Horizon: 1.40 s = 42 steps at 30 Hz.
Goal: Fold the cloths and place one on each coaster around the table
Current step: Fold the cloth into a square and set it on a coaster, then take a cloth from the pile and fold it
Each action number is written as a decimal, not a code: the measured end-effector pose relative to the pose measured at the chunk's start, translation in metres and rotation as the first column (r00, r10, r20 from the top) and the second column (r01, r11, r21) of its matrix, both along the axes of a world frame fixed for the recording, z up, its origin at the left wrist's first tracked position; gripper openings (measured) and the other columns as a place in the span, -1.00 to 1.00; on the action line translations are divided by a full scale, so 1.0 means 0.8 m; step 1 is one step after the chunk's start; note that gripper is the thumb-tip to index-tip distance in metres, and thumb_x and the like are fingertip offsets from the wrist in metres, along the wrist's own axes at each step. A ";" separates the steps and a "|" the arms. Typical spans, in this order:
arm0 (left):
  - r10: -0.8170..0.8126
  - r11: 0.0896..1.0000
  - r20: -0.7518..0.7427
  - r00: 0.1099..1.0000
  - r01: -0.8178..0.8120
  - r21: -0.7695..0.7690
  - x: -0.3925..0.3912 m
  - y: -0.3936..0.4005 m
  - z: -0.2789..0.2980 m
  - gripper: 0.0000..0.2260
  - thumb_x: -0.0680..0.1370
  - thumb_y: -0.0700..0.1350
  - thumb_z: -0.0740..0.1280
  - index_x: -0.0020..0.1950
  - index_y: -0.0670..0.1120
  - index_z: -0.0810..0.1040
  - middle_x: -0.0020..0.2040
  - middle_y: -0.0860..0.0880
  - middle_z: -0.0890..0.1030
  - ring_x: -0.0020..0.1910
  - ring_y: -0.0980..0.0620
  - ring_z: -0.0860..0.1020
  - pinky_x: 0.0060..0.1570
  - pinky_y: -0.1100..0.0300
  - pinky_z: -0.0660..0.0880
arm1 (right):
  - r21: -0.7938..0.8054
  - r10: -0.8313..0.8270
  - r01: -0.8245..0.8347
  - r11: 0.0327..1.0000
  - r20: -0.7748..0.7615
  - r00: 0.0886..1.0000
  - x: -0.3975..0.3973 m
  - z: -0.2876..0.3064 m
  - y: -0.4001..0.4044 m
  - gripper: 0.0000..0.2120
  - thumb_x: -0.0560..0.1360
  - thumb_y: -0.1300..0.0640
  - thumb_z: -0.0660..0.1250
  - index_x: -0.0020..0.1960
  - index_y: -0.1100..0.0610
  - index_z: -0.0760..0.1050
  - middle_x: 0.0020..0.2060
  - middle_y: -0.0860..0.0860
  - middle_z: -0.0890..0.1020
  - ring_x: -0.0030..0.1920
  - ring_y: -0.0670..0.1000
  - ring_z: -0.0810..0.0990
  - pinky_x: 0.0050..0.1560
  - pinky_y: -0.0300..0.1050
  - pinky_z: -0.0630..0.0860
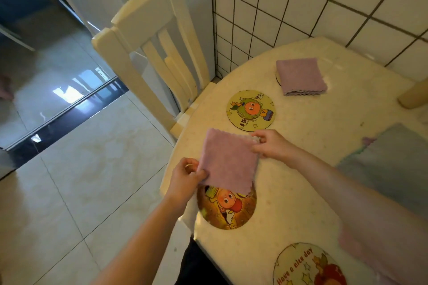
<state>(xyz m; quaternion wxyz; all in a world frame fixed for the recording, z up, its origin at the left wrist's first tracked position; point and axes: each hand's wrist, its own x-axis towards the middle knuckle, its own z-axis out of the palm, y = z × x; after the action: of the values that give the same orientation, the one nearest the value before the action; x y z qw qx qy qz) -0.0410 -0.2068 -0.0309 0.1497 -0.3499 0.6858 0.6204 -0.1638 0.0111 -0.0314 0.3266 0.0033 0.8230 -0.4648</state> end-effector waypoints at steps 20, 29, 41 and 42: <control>-0.350 0.937 -0.150 0.925 0.344 -0.066 -0.352 0.012 -0.051 -0.84 0.44 -0.21 0.49 -0.08 -0.11 0.54 -0.15 -0.15 0.60 -0.17 -0.09 0.58 -0.05 -0.04 0.59 | -0.134 -0.833 0.867 0.481 0.238 0.499 -0.078 -0.036 0.008 -0.89 0.50 0.20 0.37 -0.03 0.22 0.51 -0.15 0.15 0.61 -0.28 0.07 0.60 -0.12 0.06 0.64; -0.618 0.727 -0.108 0.779 0.513 -0.456 -0.369 0.025 -0.077 -0.91 0.45 -0.10 0.45 -0.12 -0.03 0.56 -0.20 0.02 0.60 -0.19 -0.01 0.57 -0.15 0.12 0.52 | 0.066 -0.892 0.891 0.449 0.087 0.443 -0.084 -0.075 0.008 -0.92 0.48 0.20 0.38 -0.15 0.19 0.51 -0.25 0.17 0.65 -0.41 0.07 0.63 -0.29 0.01 0.65; -0.820 0.492 -0.253 0.513 0.406 -0.771 -0.315 0.055 -0.052 -0.75 0.47 -0.29 0.27 0.11 -0.11 0.57 0.09 -0.09 0.52 0.08 -0.11 0.45 -0.01 0.04 0.45 | 0.263 -0.734 0.749 0.608 -0.173 0.657 -0.024 -0.063 0.054 -0.86 0.45 0.27 0.24 -0.07 0.06 0.44 -0.17 0.09 0.63 -0.20 0.11 0.63 -0.11 -0.01 0.59; -0.852 0.460 -0.256 0.457 0.420 -0.782 -0.301 0.066 -0.052 -0.76 0.48 -0.28 0.28 0.11 -0.11 0.57 0.07 -0.09 0.52 0.06 -0.09 0.45 -0.01 0.04 0.47 | 0.271 -0.708 0.733 0.624 -0.200 0.677 -0.009 -0.061 0.065 -0.87 0.46 0.27 0.25 -0.07 0.07 0.45 -0.17 0.06 0.62 -0.17 0.10 0.62 -0.08 -0.03 0.58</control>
<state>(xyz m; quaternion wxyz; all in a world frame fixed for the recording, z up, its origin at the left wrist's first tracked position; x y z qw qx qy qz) -0.2821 -0.1539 -0.0726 0.0275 0.1566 0.9342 0.3195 -0.1709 0.0633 -0.0804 0.0770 0.3693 0.8294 -0.4120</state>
